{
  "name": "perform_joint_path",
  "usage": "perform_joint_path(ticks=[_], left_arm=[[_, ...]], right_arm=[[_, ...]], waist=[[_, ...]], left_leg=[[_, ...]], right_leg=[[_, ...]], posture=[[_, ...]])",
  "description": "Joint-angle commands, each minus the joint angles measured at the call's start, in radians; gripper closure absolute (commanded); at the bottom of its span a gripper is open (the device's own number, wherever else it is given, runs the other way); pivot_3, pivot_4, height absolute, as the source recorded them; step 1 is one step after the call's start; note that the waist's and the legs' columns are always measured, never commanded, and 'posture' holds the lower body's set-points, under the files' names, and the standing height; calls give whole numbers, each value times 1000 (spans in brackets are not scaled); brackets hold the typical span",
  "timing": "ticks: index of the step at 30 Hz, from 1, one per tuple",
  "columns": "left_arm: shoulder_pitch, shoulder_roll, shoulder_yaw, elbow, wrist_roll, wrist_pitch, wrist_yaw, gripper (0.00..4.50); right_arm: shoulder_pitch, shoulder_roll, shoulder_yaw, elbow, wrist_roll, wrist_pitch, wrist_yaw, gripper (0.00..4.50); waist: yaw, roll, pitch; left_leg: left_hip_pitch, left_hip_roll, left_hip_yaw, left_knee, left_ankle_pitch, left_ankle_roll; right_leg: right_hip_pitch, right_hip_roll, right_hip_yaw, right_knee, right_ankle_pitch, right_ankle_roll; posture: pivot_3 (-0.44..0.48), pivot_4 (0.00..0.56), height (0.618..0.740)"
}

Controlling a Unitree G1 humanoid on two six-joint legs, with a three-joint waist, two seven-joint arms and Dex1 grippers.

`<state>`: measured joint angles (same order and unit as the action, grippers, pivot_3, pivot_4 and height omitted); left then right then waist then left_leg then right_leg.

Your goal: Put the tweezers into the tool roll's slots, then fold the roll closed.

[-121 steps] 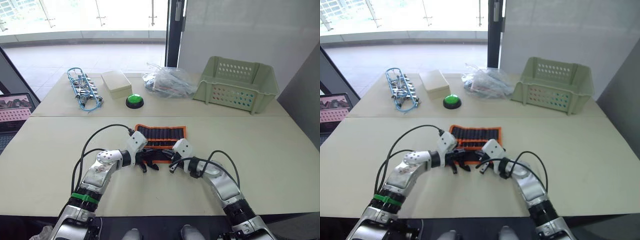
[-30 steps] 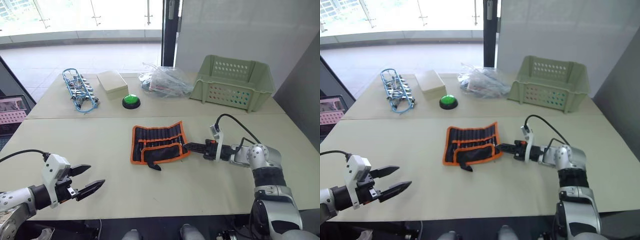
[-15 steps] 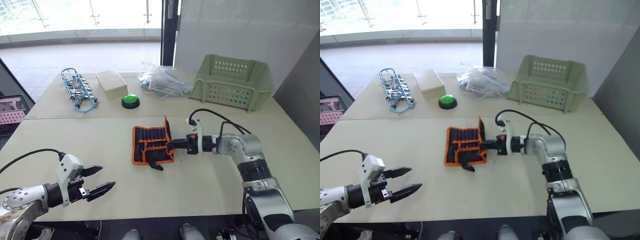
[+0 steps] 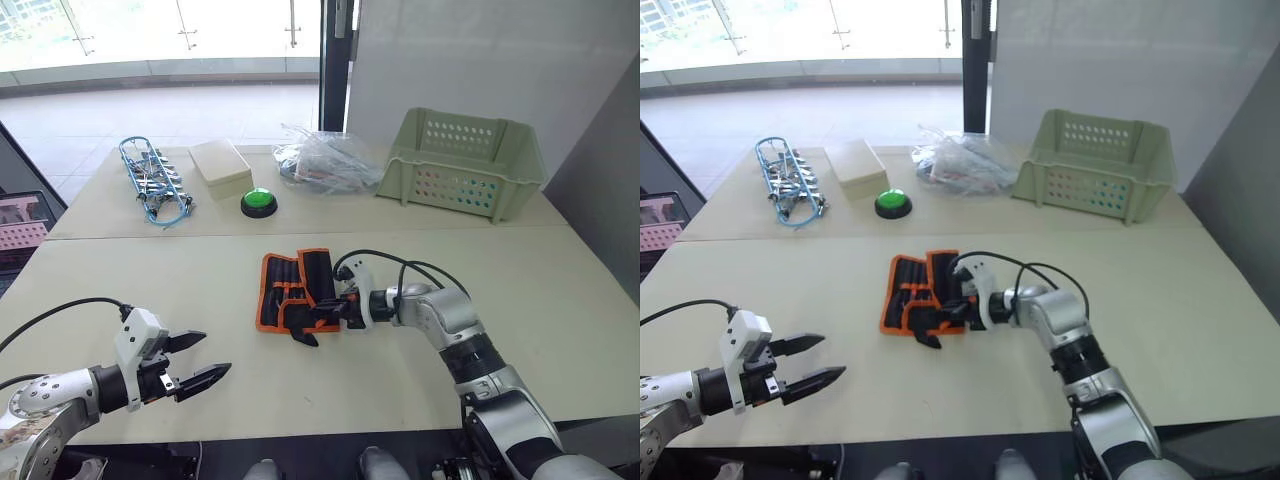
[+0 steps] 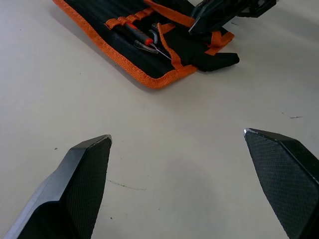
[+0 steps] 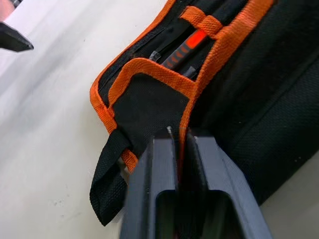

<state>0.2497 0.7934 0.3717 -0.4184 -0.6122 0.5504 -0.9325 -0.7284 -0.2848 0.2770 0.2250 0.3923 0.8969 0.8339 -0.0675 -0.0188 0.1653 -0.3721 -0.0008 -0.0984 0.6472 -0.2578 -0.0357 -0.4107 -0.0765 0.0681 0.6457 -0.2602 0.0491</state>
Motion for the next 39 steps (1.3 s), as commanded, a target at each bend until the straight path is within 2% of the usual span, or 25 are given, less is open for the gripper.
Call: perform_joint_path(ticks=[1,8,9,12,14,18,27,28,32,39], left_arm=[[-12,6,4,0,4,-23,-11,0],[-31,9,7,20,1,-22,-21,0],[-33,9,8,23,0,-22,-22,0],[-42,4,2,35,5,-29,-26,0],[-74,-13,-11,46,-5,-17,-8,0],[-162,-64,-35,81,-32,23,40,0],[-293,-147,-125,211,-54,166,134,0],[-301,-159,-129,212,-72,184,133,0],[-356,-210,-133,232,-148,300,163,0],[-421,-263,-144,272,-169,365,213,0]], right_arm=[[-5,-12,26,-29,-21,-76,61,2633],[-51,-13,-90,-29,5,-247,121,212],[-52,-19,-105,-35,11,-275,141,20],[-46,-43,-126,-42,2,-400,218,20],[-25,-72,-96,-32,-40,-484,266,20],[28,-89,-24,39,-164,-711,289,1260],[75,-27,4,150,-253,-841,241,4292],[77,-23,8,158,-262,-848,236,4470],[88,-15,18,182,-298,-861,203,4470],[106,-22,28,180,-333,-846,187,4470]], waist=[[0,0,0],[1,0,0],[2,0,0],[3,0,0],[5,0,0],[7,-1,0],[1,-1,0],[1,-1,0],[3,-1,0],[7,-1,-1]], left_leg=[[0,0,0,0,0,0],[0,0,0,0,0,-1],[0,0,0,0,0,-1],[0,0,0,0,0,-1],[0,0,0,0,0,-1],[0,0,0,0,1,-1],[0,0,0,0,1,-1],[0,0,0,0,1,-2],[0,0,0,0,1,-2],[0,-1,-1,1,1,-2]], right_leg=[[0,0,0,0,0,0],[0,0,0,0,0,0],[0,0,0,0,0,0],[0,0,0,0,0,0],[0,0,0,0,0,0],[1,0,0,0,0,0],[-2,0,0,3,0,-1],[-2,0,0,3,0,-1],[-2,0,0,3,0,-1],[-1,-1,0,3,0,-1]], posture=[[0,150,740],[0,150,740],[0,150,740],[0,150,740],[0,150,740],[0,150,740],[0,150,740],[0,150,740],[0,150,740],[0,150,740]])
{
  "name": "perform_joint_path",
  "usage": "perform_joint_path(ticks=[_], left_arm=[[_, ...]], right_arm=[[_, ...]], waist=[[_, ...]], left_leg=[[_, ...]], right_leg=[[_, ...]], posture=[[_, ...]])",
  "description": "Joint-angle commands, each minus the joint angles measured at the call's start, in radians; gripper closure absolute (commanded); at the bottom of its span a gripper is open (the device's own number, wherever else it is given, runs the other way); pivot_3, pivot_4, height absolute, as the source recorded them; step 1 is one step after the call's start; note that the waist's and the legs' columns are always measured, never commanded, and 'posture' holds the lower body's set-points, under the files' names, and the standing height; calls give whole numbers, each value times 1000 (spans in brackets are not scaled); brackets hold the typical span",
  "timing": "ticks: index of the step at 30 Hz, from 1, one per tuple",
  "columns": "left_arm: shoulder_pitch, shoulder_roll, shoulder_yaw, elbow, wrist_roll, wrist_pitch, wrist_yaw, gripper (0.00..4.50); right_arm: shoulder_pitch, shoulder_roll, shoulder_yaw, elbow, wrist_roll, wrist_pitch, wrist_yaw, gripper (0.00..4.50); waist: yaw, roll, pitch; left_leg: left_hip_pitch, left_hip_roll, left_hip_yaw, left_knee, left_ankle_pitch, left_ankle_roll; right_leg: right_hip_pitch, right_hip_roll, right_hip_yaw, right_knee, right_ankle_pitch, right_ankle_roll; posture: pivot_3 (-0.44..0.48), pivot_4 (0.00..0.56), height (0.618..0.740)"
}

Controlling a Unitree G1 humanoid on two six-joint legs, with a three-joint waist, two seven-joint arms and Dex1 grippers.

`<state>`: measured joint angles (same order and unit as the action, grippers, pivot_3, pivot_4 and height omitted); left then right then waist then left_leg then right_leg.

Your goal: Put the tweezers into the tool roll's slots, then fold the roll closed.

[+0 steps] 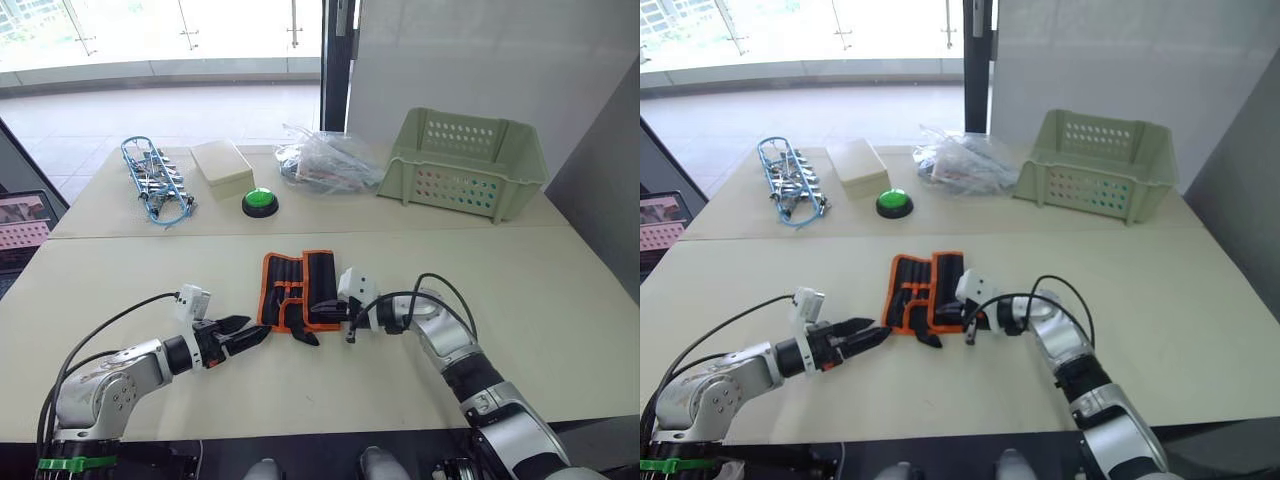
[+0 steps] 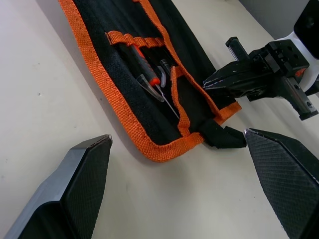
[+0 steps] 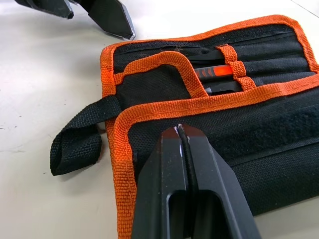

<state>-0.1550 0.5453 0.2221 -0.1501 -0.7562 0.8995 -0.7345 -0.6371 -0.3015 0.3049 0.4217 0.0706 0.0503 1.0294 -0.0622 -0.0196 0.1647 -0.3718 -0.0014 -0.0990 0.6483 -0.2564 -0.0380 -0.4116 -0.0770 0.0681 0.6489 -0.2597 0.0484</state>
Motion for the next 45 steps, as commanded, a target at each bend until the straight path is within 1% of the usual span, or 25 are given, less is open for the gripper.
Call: perform_joint_path(ticks=[1,4,9,15,19,22,26,30,32,36,38,41,45], left_arm=[[-20,-20,2,-1,-27,14,12,0],[-36,-39,13,-7,-49,21,26,822],[-50,-67,45,4,-102,50,36,2470],[-51,-79,56,25,-107,44,59,4482],[-67,-82,58,55,-98,19,67,4482],[-96,-76,79,90,-94,-8,69,4482],[-135,-66,103,100,-123,11,71,4482],[-155,-56,105,120,-118,35,92,4482],[-177,-56,130,155,-141,74,119,3954],[-185,-50,137,175,-127,131,185,2764],[-178,-49,135,168,-144,171,189,2072],[-157,-53,109,134,-159,217,176,2072],[-138,-83,81,84,-177,254,191,2072]], right_arm=[[16,-6,-1,-18,-13,4,-9,4470],[18,-4,-2,-19,-18,10,-13,4500],[18,-2,-2,-12,-25,17,-25,4500],[14,0,-1,3,-33,20,-36,4500],[12,0,-1,4,-36,20,-40,4500],[5,8,-3,-2,-31,29,-47,4500],[2,21,-5,-9,-27,45,-57,4500],[5,23,-4,-12,-31,49,-62,4500],[6,22,-4,-13,-32,51,-63,4500],[9,21,-2,-14,-33,53,-63,4500],[8,21,-1,-14,-33,53,-62,4500],[7,23,0,-14,-34,53,-63,4500],[4,26,2,-14,-35,53,-63,4500]], waist=[[2,0,0],[4,0,0],[4,0,0],[5,0,0],[6,0,0],[10,0,0],[13,0,0],[14,0,0],[14,0,0],[14,-1,0],[14,-1,0],[14,-1,0],[14,-1,0]], left_leg=[[0,0,0,0,0,0],[1,0,0,1,0,0],[1,0,0,1,0,0],[1,0,0,2,0,0],[1,0,0,2,0,0],[1,0,0,3,0,-1],[1,0,0,3,1,-1],[2,0,0,3,1,-1],[2,0,-1,3,1,-1],[2,0,-1,3,1,-1],[2,0,-1,3,1,-1],[2,0,-1,3,1,-1],[2,0,-1,3,1,-1]], right_leg=[[1,0,0,0,0,0],[2,0,0,0,0,0],[2,0,0,0,0,0],[2,0,0,0,0,0],[3,0,0,0,0,0],[3,0,0,0,0,0],[3,0,0,0,0,0],[3,0,0,0,0,0],[3,0,0,0,0,0],[3,0,0,0,0,0],[3,0,0,0,0,0],[3,0,0,0,0,0],[3,0,0,0,0,0]], posture=[[0,150,740],[0,150,740],[0,150,740],[0,150,740],[0,150,740],[0,150,740],[0,150,740],[0,150,740],[0,150,740],[0,150,740],[0,150,740],[0,150,740],[0,150,740]])
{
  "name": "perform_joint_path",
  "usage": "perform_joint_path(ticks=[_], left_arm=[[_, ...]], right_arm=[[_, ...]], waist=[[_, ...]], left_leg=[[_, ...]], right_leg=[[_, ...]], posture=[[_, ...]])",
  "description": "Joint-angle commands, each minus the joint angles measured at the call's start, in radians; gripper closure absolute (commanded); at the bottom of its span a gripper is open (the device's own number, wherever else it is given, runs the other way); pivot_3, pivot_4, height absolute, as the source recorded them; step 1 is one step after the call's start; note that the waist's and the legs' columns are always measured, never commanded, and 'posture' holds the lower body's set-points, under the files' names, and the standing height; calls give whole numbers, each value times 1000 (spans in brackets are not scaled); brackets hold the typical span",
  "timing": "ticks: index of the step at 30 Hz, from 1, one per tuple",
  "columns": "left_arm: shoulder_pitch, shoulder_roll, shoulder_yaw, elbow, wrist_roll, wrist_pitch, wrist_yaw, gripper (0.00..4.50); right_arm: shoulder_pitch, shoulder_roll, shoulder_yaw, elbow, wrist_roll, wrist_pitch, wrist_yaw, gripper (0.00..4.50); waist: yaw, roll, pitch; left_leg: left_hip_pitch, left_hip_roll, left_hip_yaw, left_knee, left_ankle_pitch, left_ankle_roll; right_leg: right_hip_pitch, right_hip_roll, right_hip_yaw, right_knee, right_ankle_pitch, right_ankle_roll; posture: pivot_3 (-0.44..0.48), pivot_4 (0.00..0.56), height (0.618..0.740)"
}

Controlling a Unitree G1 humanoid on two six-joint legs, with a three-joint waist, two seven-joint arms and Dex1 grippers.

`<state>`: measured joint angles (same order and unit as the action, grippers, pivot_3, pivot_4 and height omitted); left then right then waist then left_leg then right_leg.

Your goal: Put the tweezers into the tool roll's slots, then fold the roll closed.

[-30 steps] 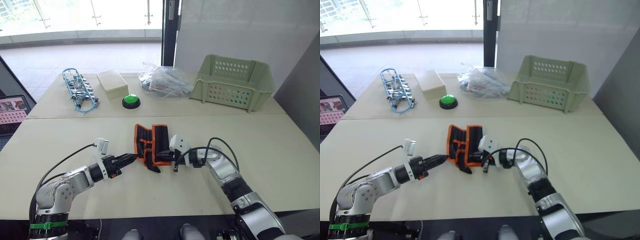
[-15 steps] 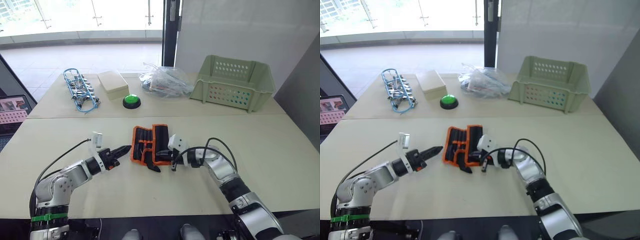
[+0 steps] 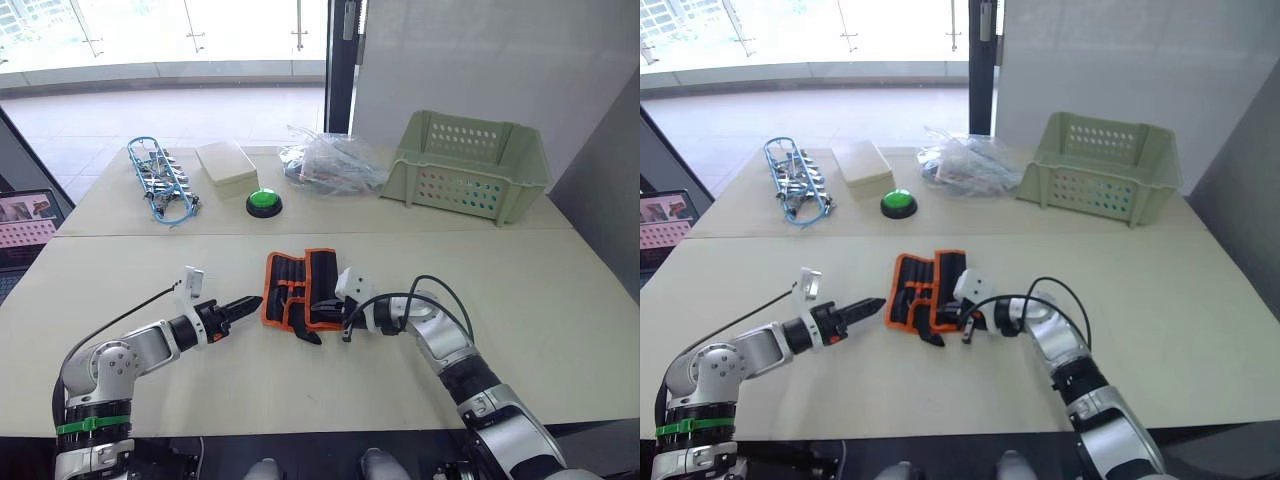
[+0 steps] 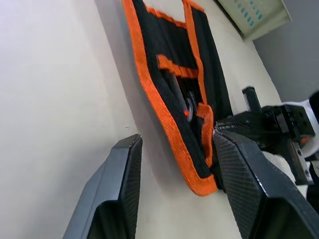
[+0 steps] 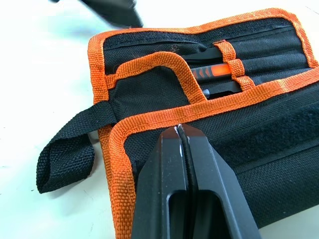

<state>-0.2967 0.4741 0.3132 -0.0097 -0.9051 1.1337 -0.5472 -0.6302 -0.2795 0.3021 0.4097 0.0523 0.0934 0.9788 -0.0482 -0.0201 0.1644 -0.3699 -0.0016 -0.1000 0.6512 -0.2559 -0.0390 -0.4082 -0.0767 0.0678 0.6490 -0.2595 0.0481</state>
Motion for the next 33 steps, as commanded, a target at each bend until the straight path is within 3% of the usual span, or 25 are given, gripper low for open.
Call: perform_joint_path(ticks=[1,3,7,11,21,33], left_arm=[[6,-18,-13,-63,-31,28,9,2072],[10,-28,-17,-69,-26,32,17,2072],[7,-33,-3,-66,-27,31,27,3138],[0,-29,1,-66,-35,35,21,4478],[-92,50,41,39,16,-62,-31,4478],[-111,81,-92,18,84,-124,-142,4478]], right_arm=[[-5,4,4,-1,-16,10,-13,4500],[-7,3,1,1,-16,9,-15,4500],[0,2,1,-4,-16,10,-16,4500],[1,2,2,-8,-16,12,-15,4500],[-32,16,-8,-55,-2,65,-28,4500],[22,50,6,-34,-22,63,-91,4500]], waist=[[1,0,0],[1,0,0],[1,0,0],[2,0,0],[-1,0,0],[0,0,0]], left_leg=[[0,0,0,0,0,0],[0,0,0,0,0,0],[0,0,0,0,0,0],[0,0,0,0,0,0],[0,0,0,0,0,0],[-1,0,0,-1,0,-1]], right_leg=[[0,0,0,0,0,0],[0,0,0,0,0,0],[0,0,0,0,0,0],[0,0,0,0,0,0],[-1,0,0,0,0,0],[-1,0,0,-1,0,0]], posture=[[0,150,740],[0,150,740],[0,150,740],[0,150,740],[0,150,740],[0,150,740]])
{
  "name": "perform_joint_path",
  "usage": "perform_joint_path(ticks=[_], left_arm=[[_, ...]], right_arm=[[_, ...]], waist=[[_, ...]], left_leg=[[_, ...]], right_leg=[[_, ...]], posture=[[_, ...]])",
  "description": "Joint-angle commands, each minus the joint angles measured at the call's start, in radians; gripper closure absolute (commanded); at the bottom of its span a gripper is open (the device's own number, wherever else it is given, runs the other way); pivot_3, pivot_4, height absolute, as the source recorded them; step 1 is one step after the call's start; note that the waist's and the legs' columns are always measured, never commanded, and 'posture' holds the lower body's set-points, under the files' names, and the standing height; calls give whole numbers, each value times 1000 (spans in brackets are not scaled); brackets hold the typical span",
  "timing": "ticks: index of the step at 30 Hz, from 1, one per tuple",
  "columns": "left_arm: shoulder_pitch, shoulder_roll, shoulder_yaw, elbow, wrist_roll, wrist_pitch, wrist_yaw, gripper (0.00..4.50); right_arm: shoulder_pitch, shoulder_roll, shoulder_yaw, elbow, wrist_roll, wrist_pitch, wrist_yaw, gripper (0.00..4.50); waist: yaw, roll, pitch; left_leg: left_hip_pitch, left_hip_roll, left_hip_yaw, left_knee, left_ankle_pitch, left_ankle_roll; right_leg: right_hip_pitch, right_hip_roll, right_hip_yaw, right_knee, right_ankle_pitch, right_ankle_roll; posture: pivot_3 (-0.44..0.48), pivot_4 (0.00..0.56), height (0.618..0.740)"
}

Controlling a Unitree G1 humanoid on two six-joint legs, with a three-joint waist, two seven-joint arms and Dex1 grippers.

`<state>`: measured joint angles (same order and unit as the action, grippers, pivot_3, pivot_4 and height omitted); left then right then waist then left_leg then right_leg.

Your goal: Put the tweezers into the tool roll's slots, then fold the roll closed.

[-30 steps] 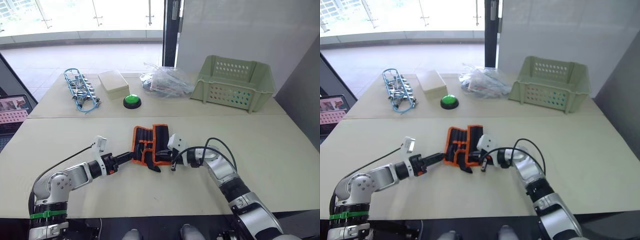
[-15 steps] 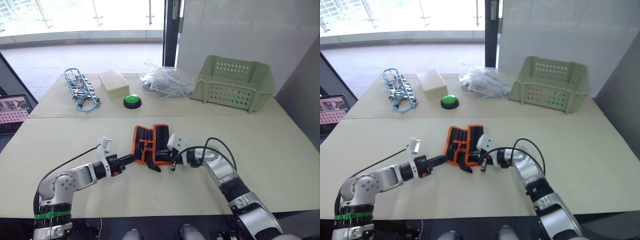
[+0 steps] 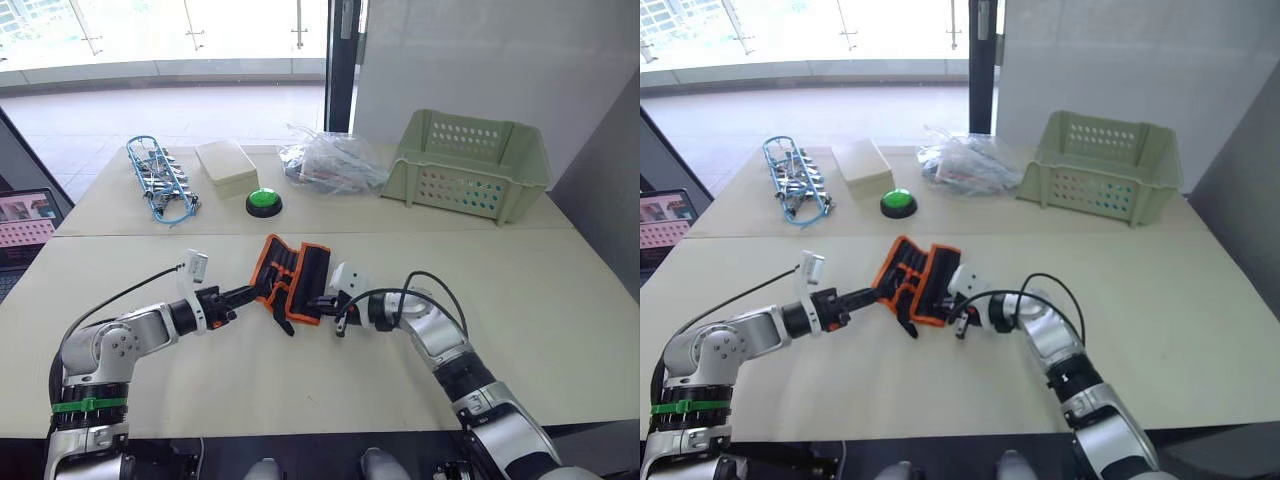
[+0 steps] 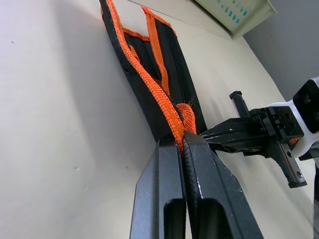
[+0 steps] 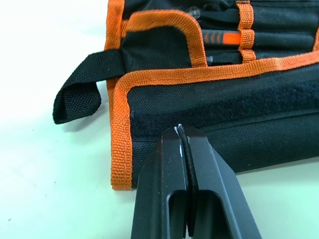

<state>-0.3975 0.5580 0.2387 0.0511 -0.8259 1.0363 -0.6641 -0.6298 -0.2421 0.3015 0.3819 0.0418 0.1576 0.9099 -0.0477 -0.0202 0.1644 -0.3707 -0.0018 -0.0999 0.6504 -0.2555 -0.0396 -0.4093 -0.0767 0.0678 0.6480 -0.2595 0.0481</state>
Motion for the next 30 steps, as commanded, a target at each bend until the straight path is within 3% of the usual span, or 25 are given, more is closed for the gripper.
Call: perform_joint_path(ticks=[1,13,26,30], left_arm=[[-9,-5,-25,-48,8,-28,-29,4478],[-14,-73,-150,-70,48,-47,-62,4478],[-110,-182,-250,142,183,-119,-79,4478],[-94,-146,-344,196,292,-151,-102,4478]], right_arm=[[23,14,9,-4,-17,-3,-27,4500],[43,18,10,2,-40,13,-73,4500],[82,19,2,-66,-34,67,-122,4500],[92,-1,-14,-115,-23,87,-122,4500]], waist=[[0,0,0],[-1,0,0],[7,0,-1],[9,0,-2]], left_leg=[[0,0,0,0,0,0],[1,0,0,0,0,0],[3,-1,0,1,0,0],[3,-1,-1,4,0,0]], right_leg=[[0,0,0,0,0,0],[1,0,0,0,0,0],[5,0,0,0,0,0],[7,0,-1,0,0,0]], posture=[[0,150,740],[0,150,740],[0,150,740],[0,150,740]])
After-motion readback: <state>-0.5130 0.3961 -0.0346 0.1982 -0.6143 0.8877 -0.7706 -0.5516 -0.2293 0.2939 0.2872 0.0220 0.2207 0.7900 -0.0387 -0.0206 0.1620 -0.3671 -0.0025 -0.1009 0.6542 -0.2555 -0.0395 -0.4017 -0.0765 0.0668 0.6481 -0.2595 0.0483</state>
